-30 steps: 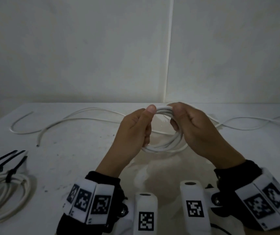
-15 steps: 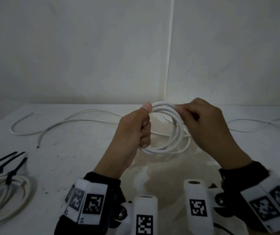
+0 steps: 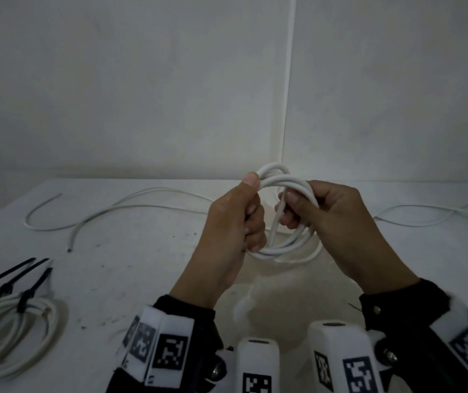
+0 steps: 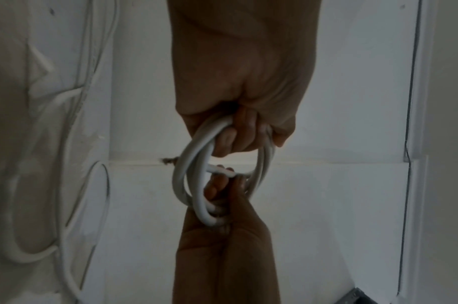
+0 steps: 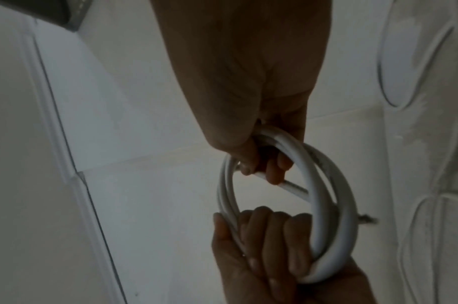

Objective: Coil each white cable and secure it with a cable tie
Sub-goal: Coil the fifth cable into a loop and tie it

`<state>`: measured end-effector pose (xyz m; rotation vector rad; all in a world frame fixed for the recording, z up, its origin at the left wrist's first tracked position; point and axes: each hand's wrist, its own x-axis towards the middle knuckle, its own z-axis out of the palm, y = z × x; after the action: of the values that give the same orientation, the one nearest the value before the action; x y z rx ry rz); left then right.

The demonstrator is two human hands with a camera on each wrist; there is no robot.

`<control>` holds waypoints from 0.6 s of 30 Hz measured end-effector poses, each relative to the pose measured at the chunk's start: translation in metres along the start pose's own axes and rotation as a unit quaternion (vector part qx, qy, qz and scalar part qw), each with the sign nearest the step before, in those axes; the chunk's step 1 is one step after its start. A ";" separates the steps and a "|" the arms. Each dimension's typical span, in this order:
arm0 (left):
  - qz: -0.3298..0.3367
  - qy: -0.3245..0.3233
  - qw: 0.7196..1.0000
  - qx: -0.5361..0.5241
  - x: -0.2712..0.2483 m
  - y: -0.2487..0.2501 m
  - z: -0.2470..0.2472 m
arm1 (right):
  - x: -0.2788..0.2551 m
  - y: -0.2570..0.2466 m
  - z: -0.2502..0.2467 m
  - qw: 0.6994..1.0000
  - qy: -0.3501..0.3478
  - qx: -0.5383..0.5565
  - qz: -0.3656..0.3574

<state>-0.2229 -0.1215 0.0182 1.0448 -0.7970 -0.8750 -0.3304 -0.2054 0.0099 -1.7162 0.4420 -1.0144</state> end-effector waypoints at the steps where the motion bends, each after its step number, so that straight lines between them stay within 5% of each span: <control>1: -0.002 0.004 1.000 -0.001 0.001 0.000 -0.001 | 0.000 -0.001 0.001 1.000 -0.004 0.018 0.012; 13: 0.014 0.037 0.999 0.008 0.002 0.002 -0.007 | -0.002 -0.006 0.004 0.961 -0.132 0.225 0.089; 18: 0.018 0.045 0.999 0.005 0.003 0.003 -0.007 | -0.002 -0.005 0.009 0.940 -0.114 0.295 0.127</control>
<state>-0.2148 -0.1205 0.0193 1.0674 -0.7424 -0.7886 -0.3254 -0.1963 0.0126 -1.1782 0.1740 -0.6583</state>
